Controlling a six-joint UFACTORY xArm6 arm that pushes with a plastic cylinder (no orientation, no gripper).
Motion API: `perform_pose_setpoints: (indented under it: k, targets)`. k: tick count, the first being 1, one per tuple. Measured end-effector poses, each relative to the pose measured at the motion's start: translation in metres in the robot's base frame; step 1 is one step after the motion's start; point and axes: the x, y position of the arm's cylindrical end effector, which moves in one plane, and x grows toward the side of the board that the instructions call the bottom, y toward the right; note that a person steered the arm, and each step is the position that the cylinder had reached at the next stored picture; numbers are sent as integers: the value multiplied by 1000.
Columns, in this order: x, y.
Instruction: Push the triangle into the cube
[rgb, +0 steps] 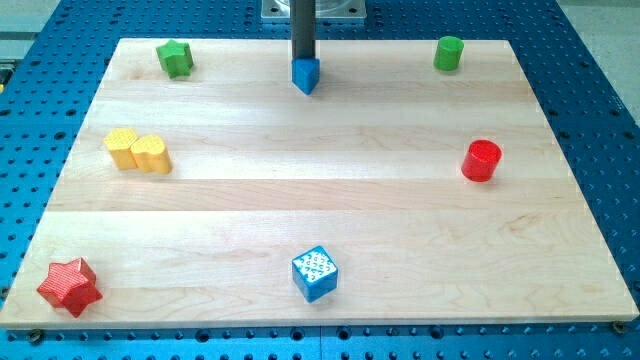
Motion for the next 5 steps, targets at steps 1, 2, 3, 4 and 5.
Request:
perform_pose_setpoints:
  k: [1,2,3,4,5]
  targets:
    - [61,2]
    - [143,8]
    - [219,26]
    - [212,34]
    - [255,38]
